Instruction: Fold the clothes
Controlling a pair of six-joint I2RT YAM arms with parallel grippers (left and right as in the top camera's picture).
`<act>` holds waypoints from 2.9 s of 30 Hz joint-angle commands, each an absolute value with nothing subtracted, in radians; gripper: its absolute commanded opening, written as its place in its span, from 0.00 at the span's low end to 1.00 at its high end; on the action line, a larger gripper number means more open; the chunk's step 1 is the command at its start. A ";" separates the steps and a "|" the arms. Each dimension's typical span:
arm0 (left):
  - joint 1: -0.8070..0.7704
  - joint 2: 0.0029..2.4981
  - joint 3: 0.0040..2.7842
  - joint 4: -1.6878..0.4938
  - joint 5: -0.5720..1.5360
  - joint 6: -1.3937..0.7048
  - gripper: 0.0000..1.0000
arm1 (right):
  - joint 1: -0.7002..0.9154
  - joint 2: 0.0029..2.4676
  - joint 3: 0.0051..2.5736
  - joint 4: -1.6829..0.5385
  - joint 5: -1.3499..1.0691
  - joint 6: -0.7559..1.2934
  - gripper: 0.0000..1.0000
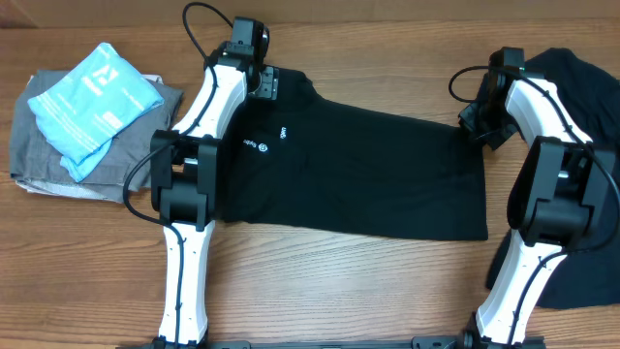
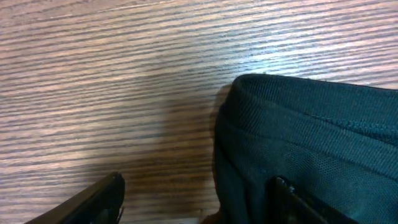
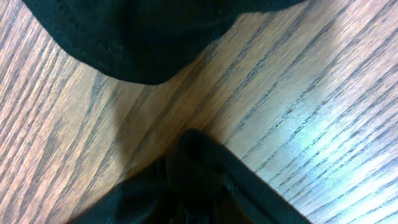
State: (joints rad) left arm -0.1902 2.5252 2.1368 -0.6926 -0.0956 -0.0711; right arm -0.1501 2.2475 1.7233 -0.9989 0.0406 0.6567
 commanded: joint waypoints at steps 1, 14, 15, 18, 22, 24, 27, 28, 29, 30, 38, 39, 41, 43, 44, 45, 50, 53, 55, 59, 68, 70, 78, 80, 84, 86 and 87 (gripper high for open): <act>-0.203 2.552 2.183 -0.685 -0.104 -0.064 0.79 | -0.146 2.307 1.707 -0.999 0.022 0.655 0.15; -0.201 2.552 2.214 -0.617 -0.020 -0.112 0.75 | -0.146 2.307 1.707 -0.997 0.026 0.651 0.16; -0.202 2.552 2.214 -0.611 -0.010 -0.112 0.75 | -0.146 2.307 1.707 -0.996 0.025 0.651 0.16; -0.202 2.554 2.202 -0.577 -0.002 -0.112 0.75 | -0.146 2.307 1.707 -0.992 0.025 0.651 0.17; -0.202 2.567 2.193 -0.561 -0.004 -0.112 0.72 | -0.146 2.307 1.707 -0.989 0.025 0.651 0.17; -0.202 2.580 2.193 -0.549 -0.004 -0.112 0.72 | -0.146 2.307 1.707 -0.988 0.025 0.651 0.17; -0.202 2.610 2.193 -0.528 -0.003 -0.109 0.73 | -0.146 2.307 1.707 -0.989 0.025 0.651 0.17; -0.202 2.613 2.193 -0.524 0.001 -0.109 0.73 | -0.146 2.307 1.707 -0.989 0.025 0.651 0.17; -0.202 2.621 2.193 -0.521 0.004 -0.109 0.73 | -0.146 2.307 1.707 -0.990 0.025 0.651 0.17; -0.202 2.624 2.193 -0.519 0.015 -0.109 0.73 | -0.146 2.307 1.707 -0.990 0.025 0.651 0.17; -0.203 2.629 2.193 -0.517 0.050 -0.109 0.27 | -0.146 2.307 1.707 -0.992 0.025 0.651 0.17; -0.203 2.629 2.193 -0.522 0.050 -0.108 0.22 | -0.146 2.307 1.707 -0.992 0.025 0.651 0.17; -0.201 2.629 2.193 -0.537 0.049 -0.108 0.19 | -0.146 2.307 1.707 -0.992 0.025 0.651 0.18; -0.199 2.623 2.194 -0.556 0.048 -0.098 0.15 | -0.146 2.307 1.707 -0.990 0.025 0.651 0.17; -0.197 2.619 2.196 -0.566 0.048 -0.088 0.12 | -0.146 2.307 1.707 -0.988 0.025 0.651 0.15; -0.197 2.613 2.201 -0.577 0.045 -0.083 0.10 | -0.146 2.307 1.707 -0.982 0.024 0.651 0.08; -0.191 2.543 2.222 -0.649 0.018 -0.066 0.07 | -0.146 2.304 1.745 -0.942 -0.081 0.513 0.04; -0.181 2.476 2.225 -0.715 0.019 -0.067 0.04 | -0.159 2.292 1.812 -1.012 -0.124 0.504 0.04; -0.177 2.431 2.225 -0.760 0.019 -0.067 0.04 | -0.164 2.277 1.840 -1.042 -0.125 0.502 0.04; -0.175 2.342 2.225 -0.871 0.023 -0.067 0.05 | -0.166 2.234 1.850 -1.074 -0.126 0.488 0.04; -0.177 2.251 2.225 -1.180 0.027 -0.070 0.04 | -0.171 2.210 1.850 -1.208 -0.134 0.413 0.04; -0.177 2.238 2.225 -1.232 0.028 -0.091 0.04 | -0.180 2.204 1.850 -1.225 -0.171 0.371 0.04; -0.177 2.213 2.225 -1.388 0.079 -0.120 0.04 | -0.228 2.160 1.850 -1.311 -0.299 0.260 0.04; -0.177 2.213 2.225 -1.411 0.079 -0.120 0.04 | -0.231 2.140 1.850 -1.328 -0.298 0.253 0.04; -0.177 2.213 2.225 -1.453 0.078 -0.136 0.04 | -0.231 2.094 1.850 -1.381 -0.298 0.235 0.04; -0.177 2.213 2.225 -1.473 0.078 -0.144 0.04 | -0.231 2.080 1.850 -1.407 -0.298 0.235 0.04; -0.177 2.213 2.225 -1.482 0.078 -0.147 0.04 | -0.231 2.075 1.850 -1.421 -0.297 0.235 0.04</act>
State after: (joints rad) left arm -0.1814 2.2551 2.2150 -1.4662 0.0681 -0.1177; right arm -0.2329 2.1338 1.8252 -1.4082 -0.2852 0.2573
